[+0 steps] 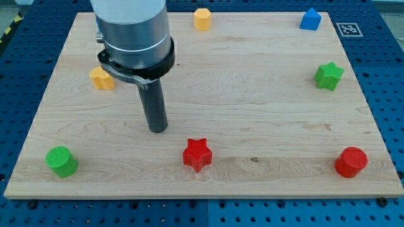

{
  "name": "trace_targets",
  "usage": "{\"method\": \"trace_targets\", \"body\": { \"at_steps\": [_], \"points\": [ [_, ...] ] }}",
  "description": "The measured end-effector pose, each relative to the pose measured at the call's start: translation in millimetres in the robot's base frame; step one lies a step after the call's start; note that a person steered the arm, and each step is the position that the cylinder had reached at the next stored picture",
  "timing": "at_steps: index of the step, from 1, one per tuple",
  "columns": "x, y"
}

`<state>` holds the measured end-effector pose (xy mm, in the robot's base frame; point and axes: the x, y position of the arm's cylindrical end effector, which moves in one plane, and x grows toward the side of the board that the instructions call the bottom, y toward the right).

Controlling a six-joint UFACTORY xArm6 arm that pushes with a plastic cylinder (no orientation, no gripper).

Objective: Move your arm at the right

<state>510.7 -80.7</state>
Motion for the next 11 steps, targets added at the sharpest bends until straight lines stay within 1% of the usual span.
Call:
{"method": "trace_targets", "body": {
  "at_steps": [8,9,10,11],
  "points": [
    [-14,0],
    [-55,9],
    [-110,39],
    [-150,90]
  ]
}}
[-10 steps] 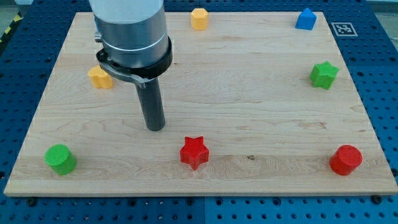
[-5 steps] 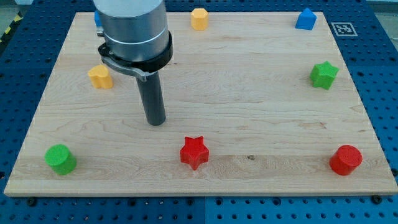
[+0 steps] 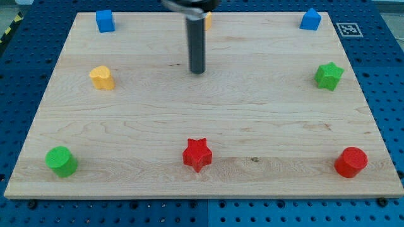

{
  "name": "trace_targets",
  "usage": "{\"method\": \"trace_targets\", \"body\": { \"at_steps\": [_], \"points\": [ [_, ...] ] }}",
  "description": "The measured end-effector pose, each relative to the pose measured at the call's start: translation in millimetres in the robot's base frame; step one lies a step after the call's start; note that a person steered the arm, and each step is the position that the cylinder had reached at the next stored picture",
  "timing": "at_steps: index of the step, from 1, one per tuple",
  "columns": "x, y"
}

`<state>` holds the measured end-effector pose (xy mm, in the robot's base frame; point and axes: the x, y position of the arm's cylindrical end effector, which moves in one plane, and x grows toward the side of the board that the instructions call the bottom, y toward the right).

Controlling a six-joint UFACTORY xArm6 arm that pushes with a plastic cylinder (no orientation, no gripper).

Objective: Move your arm at the right

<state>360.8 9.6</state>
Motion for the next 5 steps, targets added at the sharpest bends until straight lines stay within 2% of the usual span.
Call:
{"method": "trace_targets", "body": {
  "at_steps": [1,2,3,4,5],
  "points": [
    [-24,58],
    [-26,61],
    [-26,120],
    [-26,203],
    [-19,253]
  ]
}}
